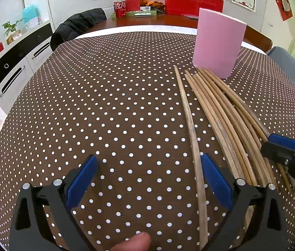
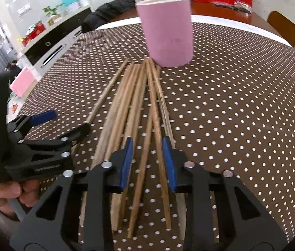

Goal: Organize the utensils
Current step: 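Close the left tool on a wooden chopstick while the right tool grasps another chopstick, then lift the left tool's chopstick upright while the right tool raises its chopstick over the pink cup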

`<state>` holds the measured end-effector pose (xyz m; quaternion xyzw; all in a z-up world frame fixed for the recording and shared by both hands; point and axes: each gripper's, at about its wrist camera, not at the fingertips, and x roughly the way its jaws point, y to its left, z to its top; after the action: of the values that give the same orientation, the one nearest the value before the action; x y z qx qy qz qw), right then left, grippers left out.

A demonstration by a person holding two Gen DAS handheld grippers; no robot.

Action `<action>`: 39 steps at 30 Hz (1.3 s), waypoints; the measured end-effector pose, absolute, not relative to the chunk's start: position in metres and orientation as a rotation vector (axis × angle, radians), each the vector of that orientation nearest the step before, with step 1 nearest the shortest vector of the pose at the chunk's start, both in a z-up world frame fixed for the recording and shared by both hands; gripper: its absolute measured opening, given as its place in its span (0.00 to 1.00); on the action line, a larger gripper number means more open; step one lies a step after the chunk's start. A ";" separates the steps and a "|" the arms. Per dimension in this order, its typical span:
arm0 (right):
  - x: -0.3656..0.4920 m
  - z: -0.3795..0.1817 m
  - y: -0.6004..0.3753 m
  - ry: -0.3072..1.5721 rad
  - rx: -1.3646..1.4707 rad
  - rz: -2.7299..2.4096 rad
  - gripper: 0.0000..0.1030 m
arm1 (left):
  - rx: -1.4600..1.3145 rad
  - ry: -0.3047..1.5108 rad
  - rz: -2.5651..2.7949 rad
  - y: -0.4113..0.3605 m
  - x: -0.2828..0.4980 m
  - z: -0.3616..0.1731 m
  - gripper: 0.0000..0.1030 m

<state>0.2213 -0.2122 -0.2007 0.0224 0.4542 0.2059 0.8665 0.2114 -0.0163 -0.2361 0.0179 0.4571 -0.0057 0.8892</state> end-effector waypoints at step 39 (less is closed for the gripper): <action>0.240 -0.190 -0.219 0.893 0.038 0.455 0.05 | 0.073 0.970 -0.171 -0.036 0.244 -0.209 0.06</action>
<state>0.2404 -0.2194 -0.1901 0.0184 0.4281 0.2181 0.8768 0.2444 -0.0357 -0.2090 0.0351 0.4653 -0.0822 0.8806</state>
